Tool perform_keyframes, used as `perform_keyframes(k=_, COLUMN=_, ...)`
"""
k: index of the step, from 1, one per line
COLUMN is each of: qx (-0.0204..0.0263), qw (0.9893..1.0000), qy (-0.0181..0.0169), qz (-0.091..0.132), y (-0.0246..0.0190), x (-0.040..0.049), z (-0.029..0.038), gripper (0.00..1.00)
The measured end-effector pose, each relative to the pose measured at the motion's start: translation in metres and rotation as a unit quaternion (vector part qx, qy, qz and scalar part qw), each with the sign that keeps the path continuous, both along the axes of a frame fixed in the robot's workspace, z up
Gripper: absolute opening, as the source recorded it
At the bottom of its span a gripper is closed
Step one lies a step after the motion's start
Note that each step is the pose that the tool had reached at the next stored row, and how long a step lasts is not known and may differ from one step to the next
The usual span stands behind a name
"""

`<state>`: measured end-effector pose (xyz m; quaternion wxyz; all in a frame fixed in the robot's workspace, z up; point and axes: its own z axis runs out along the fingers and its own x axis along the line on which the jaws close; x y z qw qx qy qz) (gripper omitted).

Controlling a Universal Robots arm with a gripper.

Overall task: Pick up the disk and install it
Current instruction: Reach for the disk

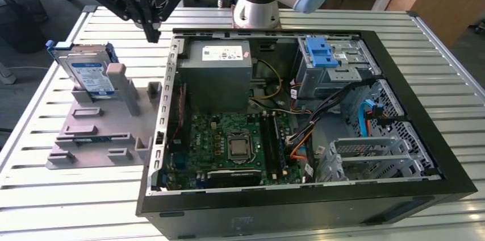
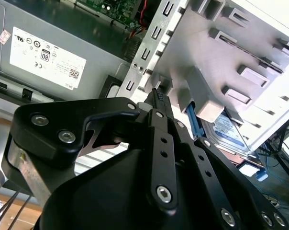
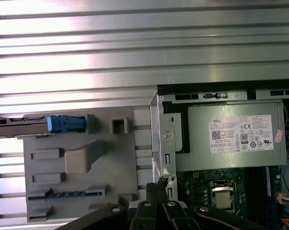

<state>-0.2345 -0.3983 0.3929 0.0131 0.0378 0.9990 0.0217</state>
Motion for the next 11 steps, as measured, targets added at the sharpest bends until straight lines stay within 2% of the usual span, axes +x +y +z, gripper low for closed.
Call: perform_keyframes(k=11, qx=0.0000, qw=1.0000, qy=0.0000, qz=0.000, y=0.0000, x=-0.0042, z=0.0000, gripper=0.11)
